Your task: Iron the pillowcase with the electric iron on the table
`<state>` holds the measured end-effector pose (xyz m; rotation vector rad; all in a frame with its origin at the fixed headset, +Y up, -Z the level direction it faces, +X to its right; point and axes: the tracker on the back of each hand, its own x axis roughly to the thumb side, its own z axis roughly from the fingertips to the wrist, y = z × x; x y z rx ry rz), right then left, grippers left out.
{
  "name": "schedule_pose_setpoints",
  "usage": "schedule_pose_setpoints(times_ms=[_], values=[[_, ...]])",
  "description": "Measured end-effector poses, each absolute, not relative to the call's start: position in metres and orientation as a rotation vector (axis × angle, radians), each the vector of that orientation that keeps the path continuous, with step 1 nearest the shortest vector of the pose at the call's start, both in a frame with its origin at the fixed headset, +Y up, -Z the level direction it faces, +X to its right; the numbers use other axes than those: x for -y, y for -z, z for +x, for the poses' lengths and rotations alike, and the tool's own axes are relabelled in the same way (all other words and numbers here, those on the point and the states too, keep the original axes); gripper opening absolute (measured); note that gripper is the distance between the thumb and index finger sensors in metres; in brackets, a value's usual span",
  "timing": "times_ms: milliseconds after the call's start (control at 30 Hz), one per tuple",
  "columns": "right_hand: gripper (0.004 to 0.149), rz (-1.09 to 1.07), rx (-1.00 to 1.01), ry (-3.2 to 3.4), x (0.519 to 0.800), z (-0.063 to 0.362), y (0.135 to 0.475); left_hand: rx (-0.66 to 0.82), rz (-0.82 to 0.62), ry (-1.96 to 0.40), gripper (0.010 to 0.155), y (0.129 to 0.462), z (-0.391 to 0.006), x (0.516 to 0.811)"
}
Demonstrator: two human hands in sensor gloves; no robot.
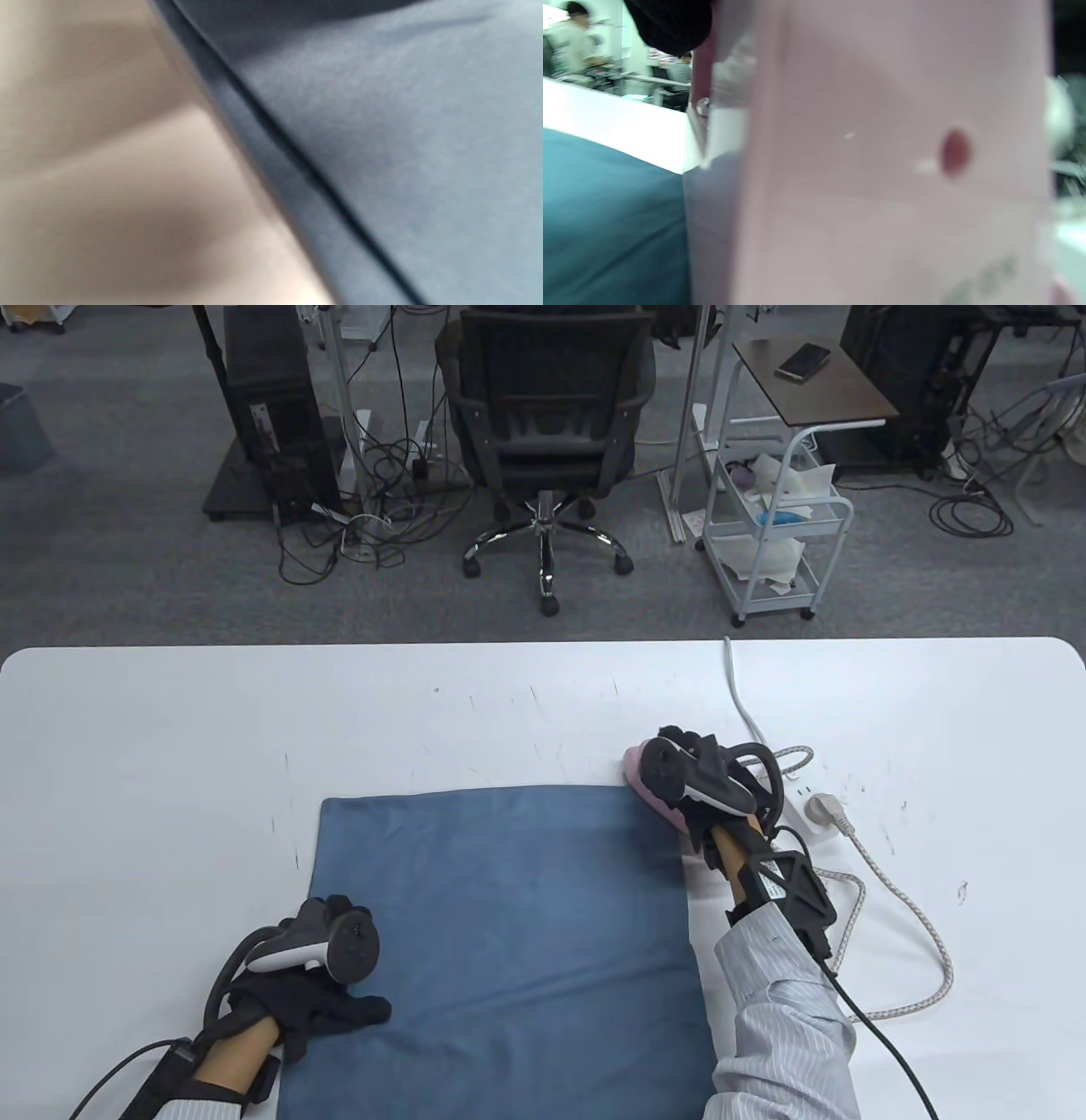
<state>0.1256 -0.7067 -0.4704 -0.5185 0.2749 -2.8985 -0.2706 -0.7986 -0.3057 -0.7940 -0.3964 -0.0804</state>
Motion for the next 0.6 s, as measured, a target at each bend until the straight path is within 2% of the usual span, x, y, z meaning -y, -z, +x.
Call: schedule_pose_setpoints(times_ms=[167, 233, 333, 467, 600], values=[[0.066, -1.023, -0.404, 2.729, 0.688, 0.071, 0.423, 0.396, -0.793, 0.08, 0.113, 0.306, -0.27, 0.799], [0.066, -1.239, -0.412, 2.684, 0.691, 0.045, 0.401, 0.395, -0.794, 0.081, 0.113, 0.306, -0.27, 0.799], [0.066, -1.452, -0.369, 2.609, 0.702, 0.015, 0.379, 0.394, -0.792, 0.08, 0.113, 0.305, -0.271, 0.799], [0.067, -1.577, -0.311, 2.649, 0.715, -0.003, 0.373, 0.393, -0.791, 0.08, 0.113, 0.305, -0.271, 0.799], [0.066, -1.488, -0.298, 2.736, 0.725, -0.005, 0.389, 0.393, -0.792, 0.079, 0.113, 0.305, -0.271, 0.799]])
